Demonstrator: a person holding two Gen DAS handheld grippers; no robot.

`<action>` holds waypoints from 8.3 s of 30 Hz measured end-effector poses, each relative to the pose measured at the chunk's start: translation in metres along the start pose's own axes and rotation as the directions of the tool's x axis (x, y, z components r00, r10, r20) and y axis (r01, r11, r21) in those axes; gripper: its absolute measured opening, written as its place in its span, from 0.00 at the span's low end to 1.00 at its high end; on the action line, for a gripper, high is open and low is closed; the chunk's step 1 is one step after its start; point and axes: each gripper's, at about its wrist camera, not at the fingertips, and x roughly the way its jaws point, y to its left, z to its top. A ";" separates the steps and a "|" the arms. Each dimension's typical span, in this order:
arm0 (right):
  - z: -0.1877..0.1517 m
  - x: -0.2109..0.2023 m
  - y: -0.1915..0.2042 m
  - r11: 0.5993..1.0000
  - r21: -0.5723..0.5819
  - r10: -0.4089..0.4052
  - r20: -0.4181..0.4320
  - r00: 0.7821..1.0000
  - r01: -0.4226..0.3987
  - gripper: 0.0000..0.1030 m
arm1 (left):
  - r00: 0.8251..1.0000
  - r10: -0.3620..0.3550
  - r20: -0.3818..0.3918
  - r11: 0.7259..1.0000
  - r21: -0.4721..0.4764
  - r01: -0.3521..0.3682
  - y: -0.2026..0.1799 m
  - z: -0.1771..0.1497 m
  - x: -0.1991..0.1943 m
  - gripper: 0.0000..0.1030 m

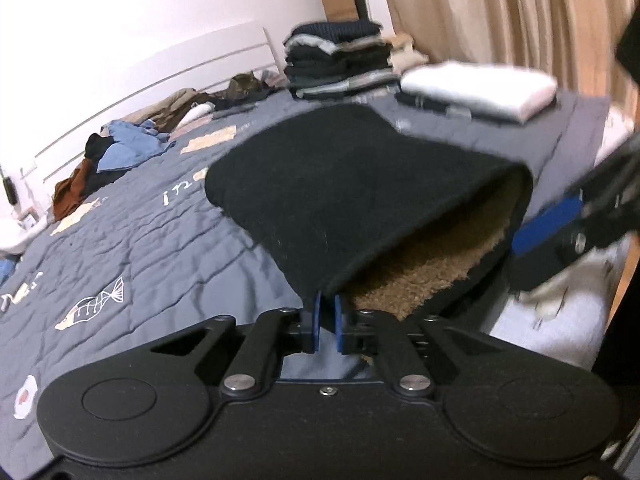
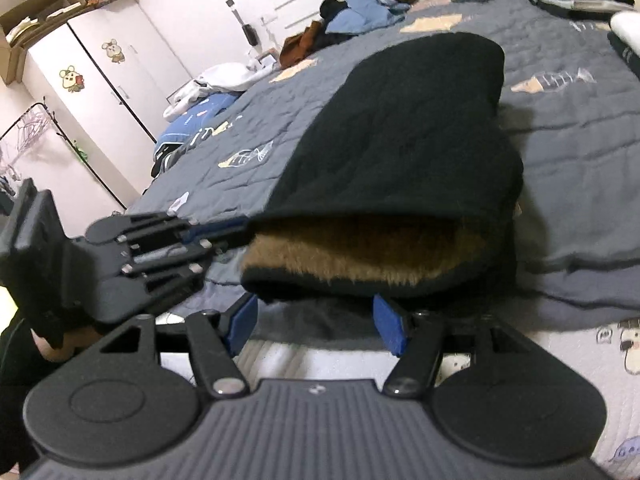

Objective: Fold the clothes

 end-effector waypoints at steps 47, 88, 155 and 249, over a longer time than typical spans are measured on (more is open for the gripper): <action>-0.008 0.067 0.051 0.823 -0.514 -0.223 0.098 0.970 0.242 0.63 | 1.000 -0.023 0.014 0.983 -0.184 0.025 0.014 0.003 0.008 0.12; 0.003 -0.013 0.029 0.974 -0.200 -0.085 0.127 0.988 0.110 0.64 | 0.991 -0.086 0.099 0.938 -0.328 0.114 0.016 -0.002 -0.028 0.03; 0.000 0.048 -0.022 0.889 0.427 0.093 0.190 0.977 -0.167 0.17 | 0.976 0.170 0.135 0.920 0.333 -0.206 -0.073 -0.010 -0.012 0.45; -0.011 0.043 -0.070 0.690 0.707 -0.010 0.221 0.975 -0.153 0.77 | 0.967 0.242 0.076 0.902 0.350 -0.253 -0.073 -0.013 -0.002 0.48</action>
